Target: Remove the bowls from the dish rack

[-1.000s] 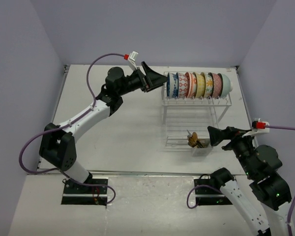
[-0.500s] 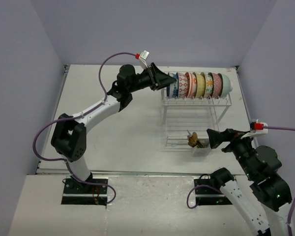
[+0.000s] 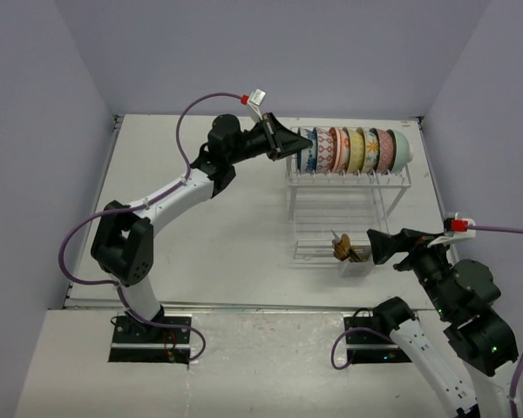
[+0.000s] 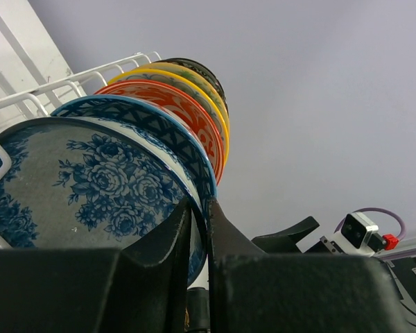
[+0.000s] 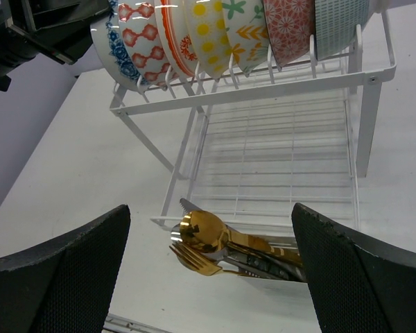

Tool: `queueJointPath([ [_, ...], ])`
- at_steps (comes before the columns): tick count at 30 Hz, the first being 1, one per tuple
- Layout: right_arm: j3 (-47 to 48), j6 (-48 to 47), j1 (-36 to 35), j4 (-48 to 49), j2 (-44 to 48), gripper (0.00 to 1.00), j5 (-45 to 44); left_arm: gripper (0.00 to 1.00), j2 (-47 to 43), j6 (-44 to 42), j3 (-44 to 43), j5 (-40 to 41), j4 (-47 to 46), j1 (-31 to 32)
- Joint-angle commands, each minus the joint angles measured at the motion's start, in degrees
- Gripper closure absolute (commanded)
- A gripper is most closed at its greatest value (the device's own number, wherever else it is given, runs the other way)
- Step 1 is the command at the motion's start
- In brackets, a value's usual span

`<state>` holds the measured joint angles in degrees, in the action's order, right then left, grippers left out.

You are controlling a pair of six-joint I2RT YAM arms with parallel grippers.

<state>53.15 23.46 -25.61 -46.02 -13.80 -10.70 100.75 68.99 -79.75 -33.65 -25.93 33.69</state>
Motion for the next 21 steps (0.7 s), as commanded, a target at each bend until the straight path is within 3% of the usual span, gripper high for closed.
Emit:
queueJointPath([
  [1,1.52,-1.05,-0.32,0.05,0.09,0.01,0.94,1.0,-1.52,-0.35,-2.87,0.42,-2.28,0.5],
  [21,3.45,-1.84,-0.32,-0.3,0.62,0.01,3.58,1.0,-6.97,-3.16,-2.87,1.3,-2.72,0.5],
])
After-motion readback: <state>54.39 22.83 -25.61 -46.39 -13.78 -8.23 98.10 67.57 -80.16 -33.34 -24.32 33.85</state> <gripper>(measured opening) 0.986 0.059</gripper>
